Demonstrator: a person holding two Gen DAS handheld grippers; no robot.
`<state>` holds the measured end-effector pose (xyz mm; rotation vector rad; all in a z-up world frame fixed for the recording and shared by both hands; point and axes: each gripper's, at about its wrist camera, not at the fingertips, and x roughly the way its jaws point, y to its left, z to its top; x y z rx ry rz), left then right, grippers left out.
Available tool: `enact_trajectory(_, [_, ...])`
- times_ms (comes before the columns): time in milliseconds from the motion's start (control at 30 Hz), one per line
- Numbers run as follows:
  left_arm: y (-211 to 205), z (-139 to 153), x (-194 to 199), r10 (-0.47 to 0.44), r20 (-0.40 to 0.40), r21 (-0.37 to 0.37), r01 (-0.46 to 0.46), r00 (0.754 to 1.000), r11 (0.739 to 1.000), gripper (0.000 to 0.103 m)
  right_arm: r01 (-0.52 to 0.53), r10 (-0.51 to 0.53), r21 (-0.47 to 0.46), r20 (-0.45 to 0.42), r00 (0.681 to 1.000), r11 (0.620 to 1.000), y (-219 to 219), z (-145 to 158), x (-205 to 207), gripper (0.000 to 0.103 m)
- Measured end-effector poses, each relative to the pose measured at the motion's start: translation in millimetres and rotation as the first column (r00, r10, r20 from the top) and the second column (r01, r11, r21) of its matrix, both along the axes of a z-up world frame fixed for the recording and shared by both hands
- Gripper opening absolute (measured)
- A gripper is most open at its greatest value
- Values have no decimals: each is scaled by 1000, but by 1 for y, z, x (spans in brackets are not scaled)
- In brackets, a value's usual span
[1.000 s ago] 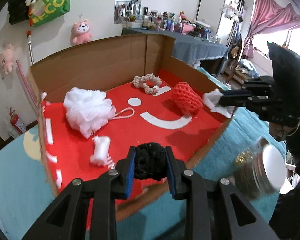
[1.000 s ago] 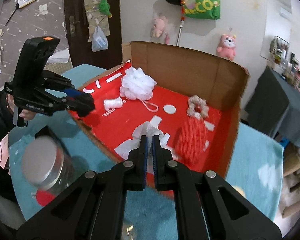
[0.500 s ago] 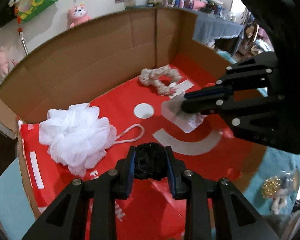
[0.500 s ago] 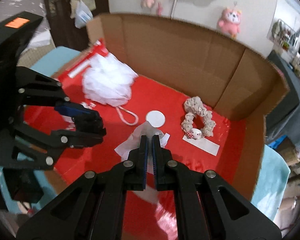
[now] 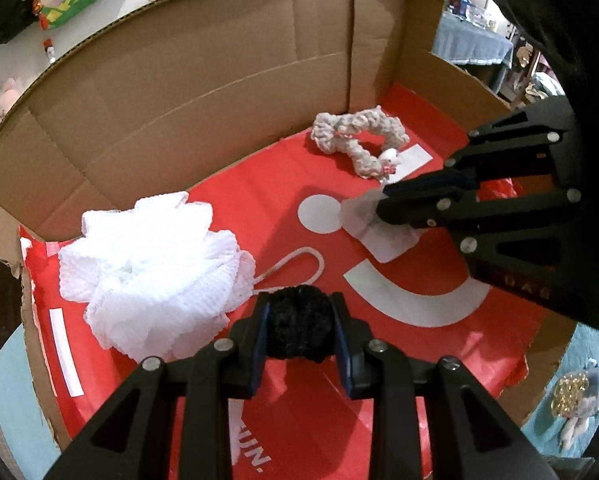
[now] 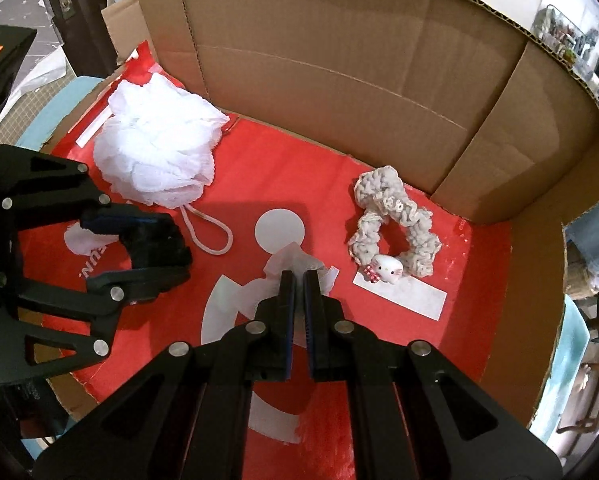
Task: Organize soft objects
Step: 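Open both grippers to drop the pom-pom and tissue in the box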
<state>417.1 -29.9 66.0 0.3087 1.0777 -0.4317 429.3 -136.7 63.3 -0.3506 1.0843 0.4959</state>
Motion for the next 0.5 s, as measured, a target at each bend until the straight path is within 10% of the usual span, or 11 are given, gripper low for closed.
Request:
enact_trajectory(267, [6, 0, -3, 13, 10, -10, -13, 1000, 1000, 35, 15, -15, 6, -27, 1000, 1000, 2, -3, 12, 5])
enact_trajectory(500, [6, 7, -6, 26, 40, -32, -25, 999, 999, 63, 34, -33, 30, -42, 999, 999, -3, 0, 16, 6])
